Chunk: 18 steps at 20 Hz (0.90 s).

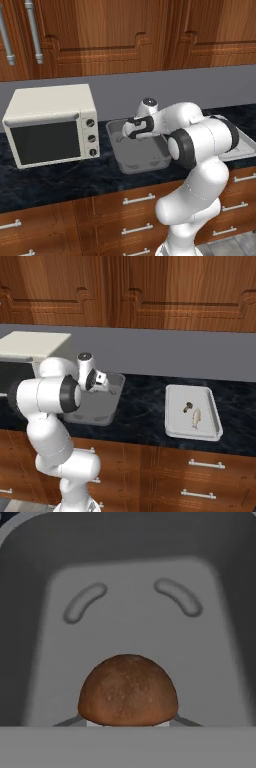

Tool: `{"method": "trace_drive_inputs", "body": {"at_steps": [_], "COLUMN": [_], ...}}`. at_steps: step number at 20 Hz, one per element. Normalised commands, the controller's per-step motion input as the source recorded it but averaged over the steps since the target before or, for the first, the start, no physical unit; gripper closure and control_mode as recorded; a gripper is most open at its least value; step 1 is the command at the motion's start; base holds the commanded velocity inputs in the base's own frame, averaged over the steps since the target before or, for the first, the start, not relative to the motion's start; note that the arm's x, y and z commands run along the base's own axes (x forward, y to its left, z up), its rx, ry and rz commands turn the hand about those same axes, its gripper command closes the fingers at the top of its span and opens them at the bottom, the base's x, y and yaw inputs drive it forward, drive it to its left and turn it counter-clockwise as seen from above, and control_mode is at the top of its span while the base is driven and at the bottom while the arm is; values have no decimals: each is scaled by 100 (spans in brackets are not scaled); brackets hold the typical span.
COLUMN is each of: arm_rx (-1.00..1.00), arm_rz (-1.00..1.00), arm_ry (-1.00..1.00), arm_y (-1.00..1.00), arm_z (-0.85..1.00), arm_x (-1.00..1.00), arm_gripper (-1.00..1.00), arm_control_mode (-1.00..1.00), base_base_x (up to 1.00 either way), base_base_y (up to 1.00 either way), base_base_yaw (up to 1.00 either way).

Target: Place one mushroom and one fish in each tupperware on the nearby counter, to pack two identical lunches.

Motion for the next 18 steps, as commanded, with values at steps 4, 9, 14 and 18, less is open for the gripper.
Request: {"method": "trace_drive_inputs", "body": {"at_steps": [4, 9, 14, 18], "arm_rx": [0, 0, 0, 0], "arm_rz": [-1, -2, -2, -2], "arm_ry": [0, 0, 0, 0], "arm_y": [1, 0, 0, 0], "arm_z": [-42, -28, -29, -29], "arm_x": [14, 17, 28, 32], "arm_gripper": [100, 100, 100, 100], "arm_control_mode": [-100, -100, -100, -100], "base_base_x": [0, 0, 0, 0], "base_base_y": [0, 0, 0, 0], "base_base_yaw": [0, 0, 0, 0]}}
